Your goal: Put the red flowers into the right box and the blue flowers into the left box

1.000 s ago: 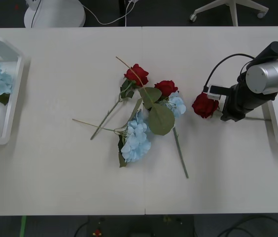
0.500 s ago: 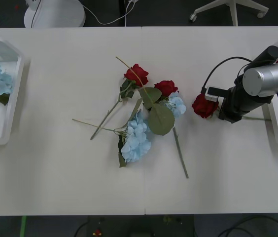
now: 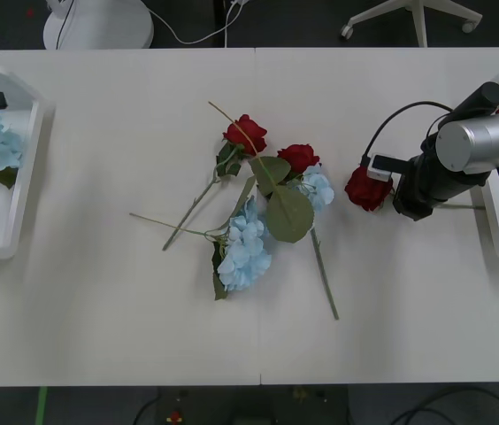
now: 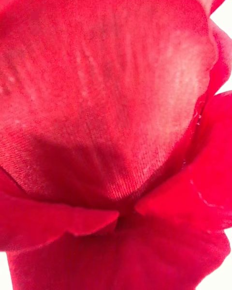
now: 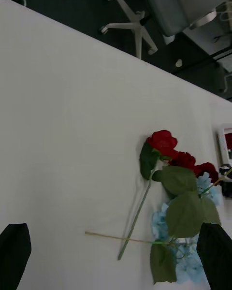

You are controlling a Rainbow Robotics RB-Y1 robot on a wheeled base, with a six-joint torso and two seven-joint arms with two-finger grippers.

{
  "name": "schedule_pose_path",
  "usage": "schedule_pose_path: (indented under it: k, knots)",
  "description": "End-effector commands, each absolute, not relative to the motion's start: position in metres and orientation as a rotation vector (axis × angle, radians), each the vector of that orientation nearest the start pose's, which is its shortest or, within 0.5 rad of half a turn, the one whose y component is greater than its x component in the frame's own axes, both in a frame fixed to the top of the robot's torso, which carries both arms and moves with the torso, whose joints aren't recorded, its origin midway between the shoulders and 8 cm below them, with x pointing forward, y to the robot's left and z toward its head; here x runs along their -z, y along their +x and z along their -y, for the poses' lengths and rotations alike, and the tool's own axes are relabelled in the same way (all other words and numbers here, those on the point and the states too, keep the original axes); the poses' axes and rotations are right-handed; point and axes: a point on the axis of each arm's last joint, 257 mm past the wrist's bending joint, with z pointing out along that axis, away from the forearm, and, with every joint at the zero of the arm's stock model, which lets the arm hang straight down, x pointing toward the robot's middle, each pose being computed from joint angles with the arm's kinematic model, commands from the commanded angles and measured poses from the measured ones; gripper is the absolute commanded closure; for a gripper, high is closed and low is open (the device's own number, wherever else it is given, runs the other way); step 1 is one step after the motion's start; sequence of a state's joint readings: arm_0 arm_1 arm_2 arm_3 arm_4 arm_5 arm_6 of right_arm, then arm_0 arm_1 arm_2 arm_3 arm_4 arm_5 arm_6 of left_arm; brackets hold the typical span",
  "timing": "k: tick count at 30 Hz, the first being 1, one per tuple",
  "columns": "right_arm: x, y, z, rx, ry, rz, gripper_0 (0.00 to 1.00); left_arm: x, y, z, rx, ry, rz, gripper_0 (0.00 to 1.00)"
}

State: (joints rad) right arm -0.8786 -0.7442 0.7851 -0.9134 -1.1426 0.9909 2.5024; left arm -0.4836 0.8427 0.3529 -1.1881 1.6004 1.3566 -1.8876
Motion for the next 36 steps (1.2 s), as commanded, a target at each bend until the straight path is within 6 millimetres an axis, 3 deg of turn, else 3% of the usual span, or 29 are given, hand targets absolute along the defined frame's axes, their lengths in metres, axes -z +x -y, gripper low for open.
schedule_pose_path:
  k: [1,3,6,9,12,17,21,29,32,36]
  knots:
    - [0.319,0.572,0.279,0.156,-1.476,-2.278,1.00,0.069,0.549,-0.318,0.927,0.186,-2.053,0.00]
    - [0.312,0.574,0.279,0.136,-1.445,-2.292,1.00,0.073,0.556,-0.299,0.918,0.245,-2.033,0.00]
    - [0.289,0.578,0.280,0.099,-1.398,-2.313,1.00,0.079,0.560,-0.286,0.881,0.297,-2.042,0.00]
    - [0.246,0.584,0.288,0.036,-1.314,-2.341,1.00,0.083,0.563,-0.290,0.737,0.381,-2.091,0.00]
    - [0.208,0.587,0.300,-0.044,-1.180,-2.370,1.00,0.087,0.559,-0.288,0.723,0.394,-2.118,0.00]
    - [0.153,0.587,0.333,-0.143,-0.877,-2.444,1.00,0.088,0.556,-0.283,0.674,0.369,-2.173,0.00]
    - [0.120,0.589,0.384,-0.112,-0.557,-2.503,1.00,0.085,0.551,-0.279,0.584,0.352,-2.205,0.00]
    - [0.096,0.550,0.429,-0.203,-0.075,-2.669,1.00,0.082,0.554,-0.266,0.415,0.294,-2.156,0.00]
    - [0.088,0.533,0.452,-0.191,0.113,-2.715,1.00,0.079,0.563,-0.258,0.393,0.263,-2.090,0.00]
    - [0.093,0.536,0.470,-0.132,0.257,-2.701,1.00,0.081,0.575,-0.250,0.360,0.281,-1.950,0.00]
